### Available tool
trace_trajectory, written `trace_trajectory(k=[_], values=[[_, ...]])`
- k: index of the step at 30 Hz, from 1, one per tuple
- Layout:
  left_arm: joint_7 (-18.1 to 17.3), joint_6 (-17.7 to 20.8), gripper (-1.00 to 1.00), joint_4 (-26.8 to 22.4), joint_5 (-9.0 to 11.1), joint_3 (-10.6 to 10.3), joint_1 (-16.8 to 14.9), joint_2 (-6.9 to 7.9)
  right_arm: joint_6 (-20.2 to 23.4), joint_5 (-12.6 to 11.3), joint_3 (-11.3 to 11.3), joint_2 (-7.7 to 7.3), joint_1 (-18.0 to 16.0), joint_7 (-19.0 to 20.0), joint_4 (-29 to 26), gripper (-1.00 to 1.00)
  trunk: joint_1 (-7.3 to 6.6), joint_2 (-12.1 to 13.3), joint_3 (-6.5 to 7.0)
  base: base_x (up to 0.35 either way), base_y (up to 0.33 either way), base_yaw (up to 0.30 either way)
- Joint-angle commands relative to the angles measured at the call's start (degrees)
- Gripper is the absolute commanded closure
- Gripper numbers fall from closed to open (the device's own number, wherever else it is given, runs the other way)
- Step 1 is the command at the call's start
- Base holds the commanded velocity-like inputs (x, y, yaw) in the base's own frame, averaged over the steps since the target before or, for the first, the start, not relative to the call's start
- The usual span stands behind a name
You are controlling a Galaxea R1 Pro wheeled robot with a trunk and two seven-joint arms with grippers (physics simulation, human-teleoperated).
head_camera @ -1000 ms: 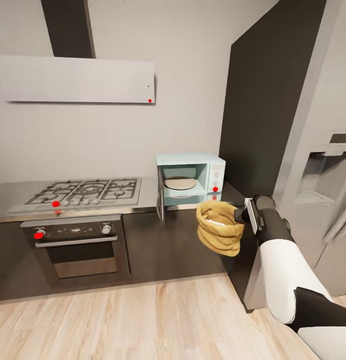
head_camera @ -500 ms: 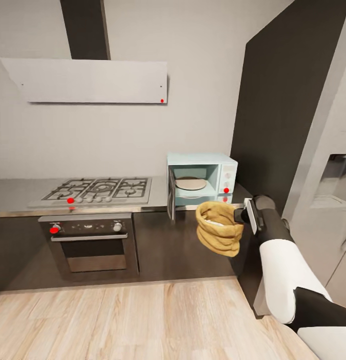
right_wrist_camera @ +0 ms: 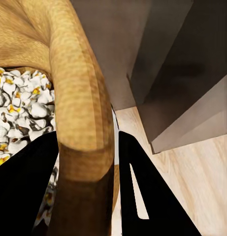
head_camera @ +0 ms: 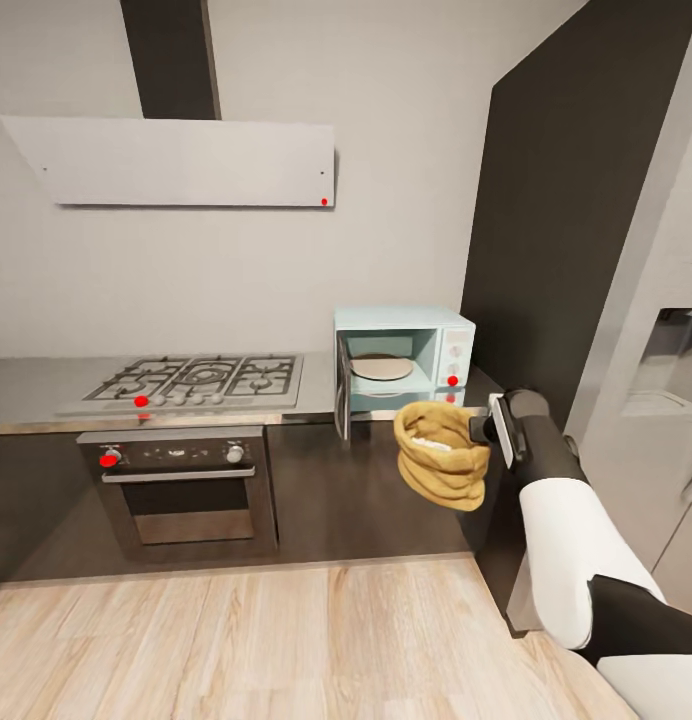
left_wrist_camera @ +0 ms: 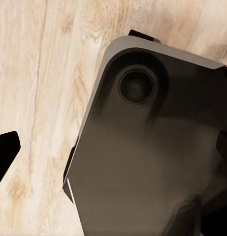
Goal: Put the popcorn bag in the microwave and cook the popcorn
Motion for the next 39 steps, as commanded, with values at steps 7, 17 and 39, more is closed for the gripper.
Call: trace_trajectory(k=[7,17,39], values=[[0.14,-0.11,-1.00,-0.15,0.29,0.06,-0.01,-0.01,0.16,-0.40,-0.06,-0.02,-3.63,0.07,6.97,1.00,0.00,-0.04,-0.06,0.000,0.000,0.000],[0.15,-0.11,-1.00,-0.17,0.32,0.06,0.04,-0.01,0.16,-0.73,-0.41,-0.13,-13.45,0.09,19.13,1.00,0.00,-0.04,-0.06,0.000,0.000,0.000],[-0.15,-0.02,-1.00,-0.03,0.35,0.15,0.04,-0.01,0.16,-0.75,-0.67,0.64,-13.67,0.49,12.69,1.00,0.00,-0.04,-0.06,0.028,0.000,0.000]])
